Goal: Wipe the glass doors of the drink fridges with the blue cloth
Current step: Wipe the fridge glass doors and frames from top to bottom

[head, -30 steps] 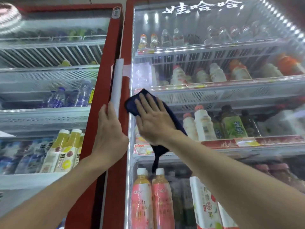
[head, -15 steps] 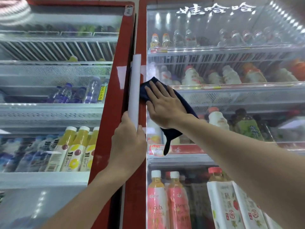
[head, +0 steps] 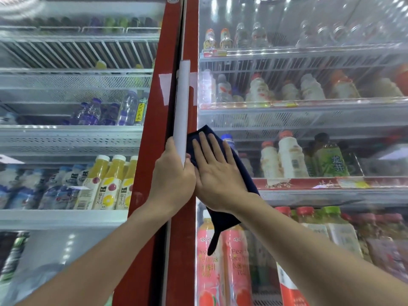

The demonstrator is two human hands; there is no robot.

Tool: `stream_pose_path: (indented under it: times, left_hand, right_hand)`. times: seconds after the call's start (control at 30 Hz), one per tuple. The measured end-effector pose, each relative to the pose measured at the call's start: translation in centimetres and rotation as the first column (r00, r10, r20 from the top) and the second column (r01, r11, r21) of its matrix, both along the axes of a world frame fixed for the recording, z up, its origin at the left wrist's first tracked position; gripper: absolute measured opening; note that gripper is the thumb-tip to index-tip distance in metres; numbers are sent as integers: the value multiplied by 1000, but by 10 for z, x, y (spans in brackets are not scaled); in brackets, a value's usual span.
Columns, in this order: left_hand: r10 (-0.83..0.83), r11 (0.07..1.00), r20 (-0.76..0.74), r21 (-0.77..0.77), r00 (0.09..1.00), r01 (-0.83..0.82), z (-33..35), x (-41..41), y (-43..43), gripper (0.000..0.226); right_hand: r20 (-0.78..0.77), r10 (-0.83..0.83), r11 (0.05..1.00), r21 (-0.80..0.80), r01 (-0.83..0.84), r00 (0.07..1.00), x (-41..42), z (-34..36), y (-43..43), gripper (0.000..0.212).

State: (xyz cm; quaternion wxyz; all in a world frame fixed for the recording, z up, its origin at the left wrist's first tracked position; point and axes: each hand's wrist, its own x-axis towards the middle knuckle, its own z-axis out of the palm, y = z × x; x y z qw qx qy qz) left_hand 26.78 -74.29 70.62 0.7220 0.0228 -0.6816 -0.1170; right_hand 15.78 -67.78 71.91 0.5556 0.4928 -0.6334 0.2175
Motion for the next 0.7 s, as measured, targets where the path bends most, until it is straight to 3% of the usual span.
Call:
stream_pose_path:
  times: [0.1, 0.17, 0.23, 0.3, 0.37, 0.4, 0.43, 0.47, 0.5, 0.57, 0.6, 0.63, 0.7]
  left_hand:
    - [46, 999, 22, 14, 999, -46, -3, 7, 1, 46]
    - [175, 983, -144, -33, 974, -182, -11, 12, 8, 37]
    - [151, 972, -305, -125, 940, -197, -25, 7, 21, 26]
    - [70, 973, -253, -197, 965, -122, -35, -9, 42, 26]
    - [155, 970, -109, -172, 982, -172, -34, -34, 57, 31]
    - [237, 961, -36, -137, 971, -240, -29, -45, 62, 39]
    - [323, 942, 23, -101, 946, -319, -21, -55, 64, 48]
    - [403, 914, 64, -79, 913, -398, -13, -63, 65, 56]
    - [476, 879, 90, -67, 875, -472, -6, -70, 65, 61]
    - [555, 831, 102, -30, 826, -555, 4, -79, 63, 61]
    - [556, 830, 89, -15, 826, -557, 6, -82, 62, 59]
    - [545, 838, 67, -3, 836, -546, 6, -86, 60, 57]
    - [526, 850, 39, 12, 850, -527, 3, -94, 55, 58]
  right_hand:
    - [205, 100, 977, 162, -135, 974, 12, 17, 17, 71]
    - [356, 155, 937, 244, -251, 922, 20, 32, 35, 74]
    - [491, 264, 881, 227, -415, 830, 26, 41, 49, 66]
    - [652, 445, 779, 56, -624, 614, 29, 44, 64, 62]
    - [754, 574, 659, -193, -727, 320, 30, 45, 77, 61]
    - [737, 633, 616, -295, -731, 236, 27, 45, 82, 59]
    - [682, 695, 595, -369, -714, 227, 23, 44, 87, 55]
    - [595, 740, 614, -410, -675, 312, 17, 40, 93, 50]
    - [489, 723, 685, -421, -595, 487, 8, 33, 100, 47]
    - [210, 403, 859, -423, -289, 891, -22, 10, 116, 48]
    - [74, 208, 893, -422, -158, 975, -43, -4, 124, 45]
    - [-29, 63, 910, -408, -70, 998, -63, -17, 130, 41]
    - [-118, -66, 938, -347, 21, 991, -95, -36, 140, 37]
